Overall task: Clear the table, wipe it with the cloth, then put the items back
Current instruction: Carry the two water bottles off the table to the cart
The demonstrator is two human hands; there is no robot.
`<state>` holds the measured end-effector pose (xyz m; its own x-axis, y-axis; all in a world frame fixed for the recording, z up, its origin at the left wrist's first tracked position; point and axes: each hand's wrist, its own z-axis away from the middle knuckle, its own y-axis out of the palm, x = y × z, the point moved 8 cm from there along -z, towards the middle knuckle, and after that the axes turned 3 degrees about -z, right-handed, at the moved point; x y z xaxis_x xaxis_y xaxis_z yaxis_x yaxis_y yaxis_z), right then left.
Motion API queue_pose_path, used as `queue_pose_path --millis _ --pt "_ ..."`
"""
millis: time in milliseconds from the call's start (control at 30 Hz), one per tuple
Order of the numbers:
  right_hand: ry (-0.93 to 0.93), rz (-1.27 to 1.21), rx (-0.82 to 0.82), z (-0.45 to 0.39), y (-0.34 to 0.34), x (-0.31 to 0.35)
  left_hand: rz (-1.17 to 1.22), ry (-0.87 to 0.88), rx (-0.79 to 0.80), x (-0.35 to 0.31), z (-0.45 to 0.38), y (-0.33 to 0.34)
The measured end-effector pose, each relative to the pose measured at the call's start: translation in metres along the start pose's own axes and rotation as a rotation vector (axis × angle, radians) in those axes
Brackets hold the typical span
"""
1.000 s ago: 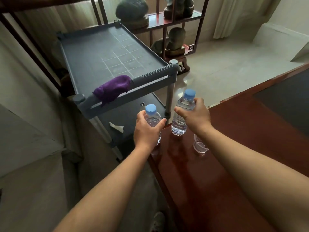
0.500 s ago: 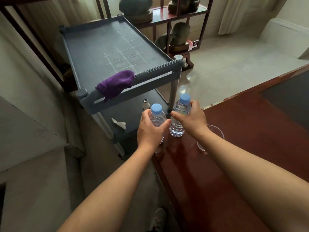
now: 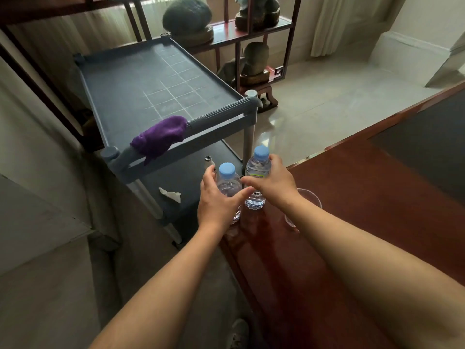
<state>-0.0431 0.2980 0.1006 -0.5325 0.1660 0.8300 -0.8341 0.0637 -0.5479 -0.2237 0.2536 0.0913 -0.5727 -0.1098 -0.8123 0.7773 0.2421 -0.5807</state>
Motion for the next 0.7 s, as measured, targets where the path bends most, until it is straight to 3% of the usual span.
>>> queue_pose_path --millis 133,333,500,700 --pt "-0.007 0.083 -0.013 0.006 -0.016 0.006 0.007 0.037 -0.010 -0.015 0.002 -0.018" --pt "-0.048 0.299 -0.102 0.022 -0.070 0.017 -0.348 0.324 -0.135 -0.092 -0.006 -0.053" --pt "-0.057 0.517 -0.235 0.049 -0.133 0.011 -0.703 0.577 0.006 -0.166 0.004 -0.014" --pt "0.017 0.614 -0.373 0.086 -0.211 -0.015 -0.741 0.807 0.149 -0.241 0.048 0.059"
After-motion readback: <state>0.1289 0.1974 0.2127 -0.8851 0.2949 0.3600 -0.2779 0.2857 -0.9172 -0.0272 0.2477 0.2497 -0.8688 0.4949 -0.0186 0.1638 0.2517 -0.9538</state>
